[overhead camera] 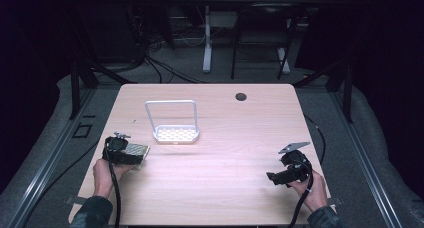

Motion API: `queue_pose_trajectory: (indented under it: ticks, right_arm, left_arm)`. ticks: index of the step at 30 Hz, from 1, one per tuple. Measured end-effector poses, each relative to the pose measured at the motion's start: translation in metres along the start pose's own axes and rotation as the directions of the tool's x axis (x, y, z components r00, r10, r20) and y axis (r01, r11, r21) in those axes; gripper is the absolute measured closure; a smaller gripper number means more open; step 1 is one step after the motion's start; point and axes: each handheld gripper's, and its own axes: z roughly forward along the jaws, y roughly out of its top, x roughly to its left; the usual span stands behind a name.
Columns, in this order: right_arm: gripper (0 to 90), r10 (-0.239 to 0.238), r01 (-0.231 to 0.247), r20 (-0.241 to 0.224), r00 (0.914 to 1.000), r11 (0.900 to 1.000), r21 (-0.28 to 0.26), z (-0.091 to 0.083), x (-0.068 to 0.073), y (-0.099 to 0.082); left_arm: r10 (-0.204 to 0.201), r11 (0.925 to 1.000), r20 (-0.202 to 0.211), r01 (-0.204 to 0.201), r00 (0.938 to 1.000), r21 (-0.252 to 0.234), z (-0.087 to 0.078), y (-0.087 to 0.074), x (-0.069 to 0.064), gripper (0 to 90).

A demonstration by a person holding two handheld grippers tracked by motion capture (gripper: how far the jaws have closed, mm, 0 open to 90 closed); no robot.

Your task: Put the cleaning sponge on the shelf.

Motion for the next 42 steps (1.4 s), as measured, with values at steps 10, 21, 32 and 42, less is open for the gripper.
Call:
queue_pose_trajectory:
  ticks: [10, 21, 32, 42]
  right_arm:
    - [9.6, -0.002, 0.002, 0.003, 1.0, 1.0, -0.001, -0.002, -0.001, 0.0]
    - [10.0, -0.003, 0.003, 0.0, 1.0, 1.0, -0.006, -0.002, -0.001, 0.0]
    - [10.1, -0.005, 0.005, 0.0, 1.0, 1.0, -0.007, -0.002, 0.0, 0.001]
    - [10.3, -0.006, 0.006, 0.0, 1.0, 1.0, -0.007, -0.002, 0.0, 0.001]
  left_arm:
    - [-0.005, 0.999, -0.051, 0.003, 0.9987, -0.044, -0.005, -0.003, 0.006, 40.5]
    - [0.031, 0.9967, -0.134, -0.041, 0.9905, -0.07, -0.013, -0.003, 0.007, 52.3]
    - [0.002, 0.9946, -0.128, -0.015, 0.9918, -0.102, -0.027, -0.003, 0.016, 52.7]
    - [0.031, 0.9917, -0.131, -0.047, 0.9908, -0.12, -0.034, -0.002, 0.011, 52.9]
